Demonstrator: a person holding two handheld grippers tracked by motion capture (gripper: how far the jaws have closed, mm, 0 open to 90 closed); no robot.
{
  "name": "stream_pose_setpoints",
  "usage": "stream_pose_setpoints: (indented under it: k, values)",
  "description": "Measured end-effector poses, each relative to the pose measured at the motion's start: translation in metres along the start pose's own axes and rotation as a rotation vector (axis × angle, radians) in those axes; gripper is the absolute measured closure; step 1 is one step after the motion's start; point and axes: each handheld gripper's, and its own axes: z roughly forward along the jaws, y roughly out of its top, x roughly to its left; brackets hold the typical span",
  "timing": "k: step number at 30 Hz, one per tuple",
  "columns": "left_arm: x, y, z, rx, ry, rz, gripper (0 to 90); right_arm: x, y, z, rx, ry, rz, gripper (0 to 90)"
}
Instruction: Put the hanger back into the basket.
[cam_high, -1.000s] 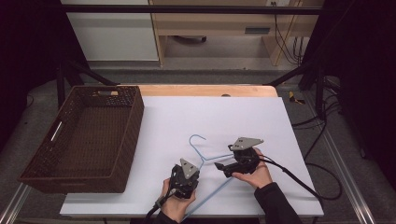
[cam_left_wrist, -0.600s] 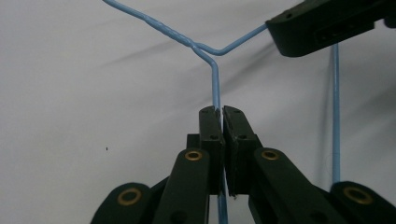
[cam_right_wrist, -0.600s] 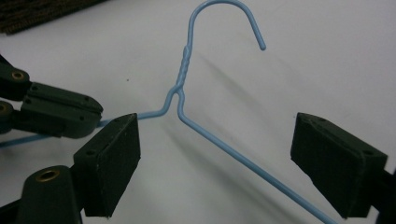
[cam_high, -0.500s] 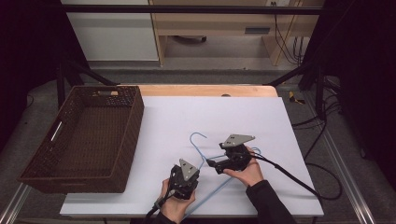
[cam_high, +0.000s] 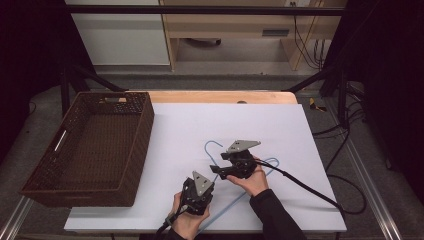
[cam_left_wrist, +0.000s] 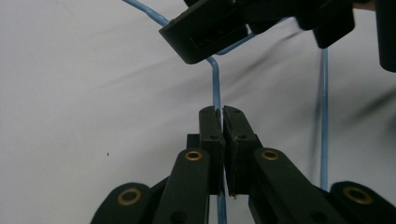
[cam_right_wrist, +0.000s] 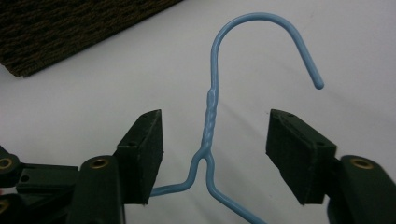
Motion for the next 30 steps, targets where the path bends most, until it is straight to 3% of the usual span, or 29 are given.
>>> stream_pose_setpoints:
  k: [2,12,20,30]
  values:
    - [0.0003,0.0006,-0.0009,-0.009,0.009,0.015,87.3,0.0010,0.0011,0.0020,0.007,-0.008,-0.005,42.5]
    - [-0.0013,0.0004,-0.0022,-0.008,0.009,0.014,87.3,0.0001,0.0035,0.0045,0.004,0.012,0.029,67.5]
    - [-0.0026,0.0003,-0.0026,-0.009,0.004,0.014,87.3,0.0003,0.0035,0.0047,0.008,0.036,0.051,82.3]
    - [-0.0033,-0.0004,-0.0034,-0.014,0.000,0.015,87.2,-0.0002,0.0046,0.0035,0.002,0.051,0.091,85.8]
